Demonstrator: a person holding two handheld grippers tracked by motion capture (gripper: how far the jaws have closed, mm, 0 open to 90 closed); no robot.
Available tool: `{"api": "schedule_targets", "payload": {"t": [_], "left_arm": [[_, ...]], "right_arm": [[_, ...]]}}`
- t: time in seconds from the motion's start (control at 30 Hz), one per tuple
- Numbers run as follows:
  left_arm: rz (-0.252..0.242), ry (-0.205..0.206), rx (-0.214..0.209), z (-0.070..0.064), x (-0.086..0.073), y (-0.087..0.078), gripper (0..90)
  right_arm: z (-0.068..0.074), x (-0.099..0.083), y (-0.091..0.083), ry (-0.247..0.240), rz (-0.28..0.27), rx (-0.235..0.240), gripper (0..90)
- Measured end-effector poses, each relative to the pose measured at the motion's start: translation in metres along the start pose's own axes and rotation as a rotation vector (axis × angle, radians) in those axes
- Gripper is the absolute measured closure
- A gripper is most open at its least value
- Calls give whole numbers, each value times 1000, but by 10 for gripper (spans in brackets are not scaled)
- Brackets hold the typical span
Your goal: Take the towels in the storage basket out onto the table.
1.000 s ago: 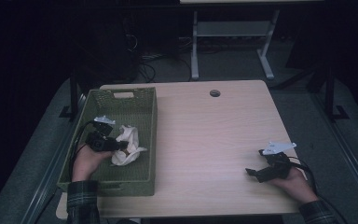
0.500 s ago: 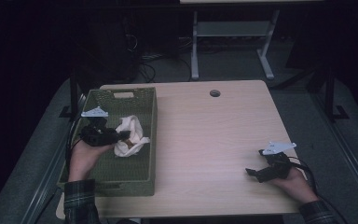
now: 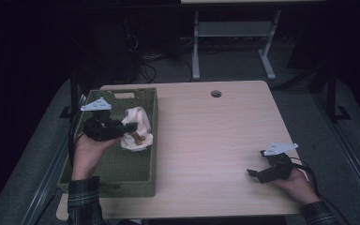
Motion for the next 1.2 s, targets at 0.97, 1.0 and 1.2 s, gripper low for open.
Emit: {"api": "schedule_targets", "payload": {"t": [0.97,1.0,1.2], "left_arm": [[-25,138,-165,-71,53,56,705],[-13,153,-176,-76,54,64,705],[7,172,-208,-91,57,82,705]], "right_arm": [[0,0,0,4,-2,0,28],[0,0,0,3,-3,0,28],[0,0,0,2,-2,0,28]]}}
Point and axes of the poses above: each handheld gripper's, and its own axes: y roughly forward along the jaws, x roughly out of its top, z roughly to its left, the point moved 5 cm from there along y, roughly forward along the jaws, and after that the axes turned 1 degree about -x, right-handed, at the moved point
